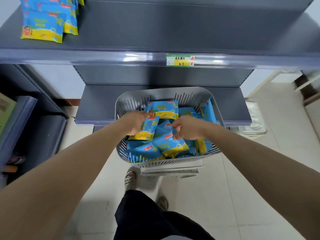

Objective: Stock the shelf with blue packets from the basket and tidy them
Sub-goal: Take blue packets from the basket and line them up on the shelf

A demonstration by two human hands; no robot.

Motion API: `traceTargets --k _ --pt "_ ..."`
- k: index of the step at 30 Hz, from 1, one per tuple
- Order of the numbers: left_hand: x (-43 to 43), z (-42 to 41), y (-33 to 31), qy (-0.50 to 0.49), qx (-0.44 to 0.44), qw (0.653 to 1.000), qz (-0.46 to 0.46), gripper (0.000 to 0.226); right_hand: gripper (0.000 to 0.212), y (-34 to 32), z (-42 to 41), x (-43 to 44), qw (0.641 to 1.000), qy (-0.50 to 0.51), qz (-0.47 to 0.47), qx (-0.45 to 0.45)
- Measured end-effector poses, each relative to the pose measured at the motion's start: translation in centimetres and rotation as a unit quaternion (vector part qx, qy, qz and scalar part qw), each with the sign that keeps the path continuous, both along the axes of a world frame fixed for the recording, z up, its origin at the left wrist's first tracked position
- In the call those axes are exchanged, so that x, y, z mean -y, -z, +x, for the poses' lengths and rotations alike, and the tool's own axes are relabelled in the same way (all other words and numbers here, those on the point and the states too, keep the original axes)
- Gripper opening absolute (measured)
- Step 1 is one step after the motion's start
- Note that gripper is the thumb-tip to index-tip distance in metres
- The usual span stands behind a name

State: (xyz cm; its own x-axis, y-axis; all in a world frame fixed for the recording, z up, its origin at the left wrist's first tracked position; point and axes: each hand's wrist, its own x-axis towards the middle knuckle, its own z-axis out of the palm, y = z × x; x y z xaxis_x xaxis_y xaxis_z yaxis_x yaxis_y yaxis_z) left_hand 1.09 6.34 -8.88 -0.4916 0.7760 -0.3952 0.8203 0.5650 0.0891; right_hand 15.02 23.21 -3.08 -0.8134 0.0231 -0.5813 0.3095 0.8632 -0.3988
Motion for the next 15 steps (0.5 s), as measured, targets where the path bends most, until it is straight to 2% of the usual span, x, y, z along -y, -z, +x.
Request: traceTargets --k 5,8,9,12,15 --pt "-0.8 -0.8 0.4 -0.039 0.059 0.997 -0.019 0.088 0.025 -1.7 0.5 -2.6 0.999 0.03 -0.016 -0.001" --pt "-0.9 -0.6 0.5 -0.032 0.067 0.997 -0.038 0.093 0.003 -2.4 0.7 -3.5 0.999 0.038 -0.012 -0.015" --pt "-0.8 -0.6 0.4 -0.036 0.077 0.996 -0.037 0.092 0.006 -2.8 0.6 -3.8 0.999 0.04 -0.005 -0.023" --pt "-0.7 -0.9 -0.8 -0.06 0.123 0.991 -0.004 0.075 0.018 -4.4 -0.2 -4.6 0.994 0.074 -0.02 -0.082" --pt "-1.2 -1.6 -3.9 -0.05 0.1 0.993 0.036 0.043 0.017 -6.6 -1.5 -5.1 0.963 0.165 -0.079 -0.195"
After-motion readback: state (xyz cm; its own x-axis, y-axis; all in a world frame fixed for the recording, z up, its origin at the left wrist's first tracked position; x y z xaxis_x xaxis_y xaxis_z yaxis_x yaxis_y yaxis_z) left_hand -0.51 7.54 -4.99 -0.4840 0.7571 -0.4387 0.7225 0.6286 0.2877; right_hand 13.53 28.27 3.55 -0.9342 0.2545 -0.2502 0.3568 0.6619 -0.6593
